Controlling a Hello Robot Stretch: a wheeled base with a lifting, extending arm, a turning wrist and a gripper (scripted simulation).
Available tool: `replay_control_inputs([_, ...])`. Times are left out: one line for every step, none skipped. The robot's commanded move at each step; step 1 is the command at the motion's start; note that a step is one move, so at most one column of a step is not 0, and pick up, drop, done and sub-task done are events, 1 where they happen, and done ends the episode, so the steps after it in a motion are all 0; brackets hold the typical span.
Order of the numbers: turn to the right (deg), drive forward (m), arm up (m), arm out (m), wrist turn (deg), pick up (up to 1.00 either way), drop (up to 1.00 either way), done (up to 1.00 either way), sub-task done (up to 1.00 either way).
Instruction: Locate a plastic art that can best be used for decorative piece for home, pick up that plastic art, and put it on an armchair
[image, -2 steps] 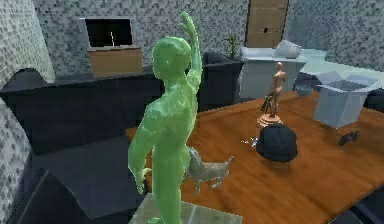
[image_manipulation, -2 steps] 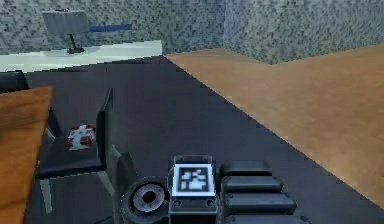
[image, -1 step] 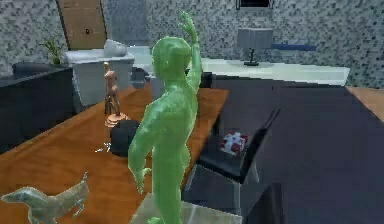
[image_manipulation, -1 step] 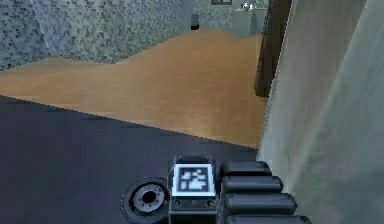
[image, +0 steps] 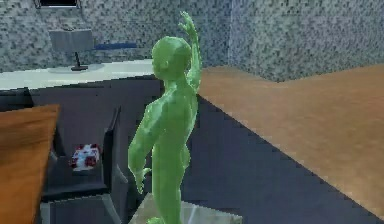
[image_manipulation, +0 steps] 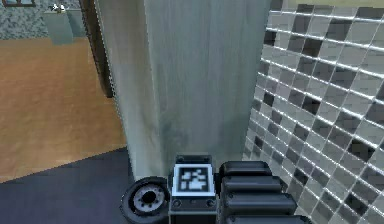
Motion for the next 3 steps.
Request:
replay_control_inputs([18.0, 0.0, 0.0, 0.0, 0.0, 0.0, 0.0, 0.0, 0.0])
replay_control_inputs([0.0, 0.4, 0.0, 0.0, 0.0, 0.0, 0.0, 0.0, 0.0])
replay_control_inputs([-33.0, 0.0, 0.0, 0.0, 0.0, 0.0, 0.0, 0.0, 0.0])
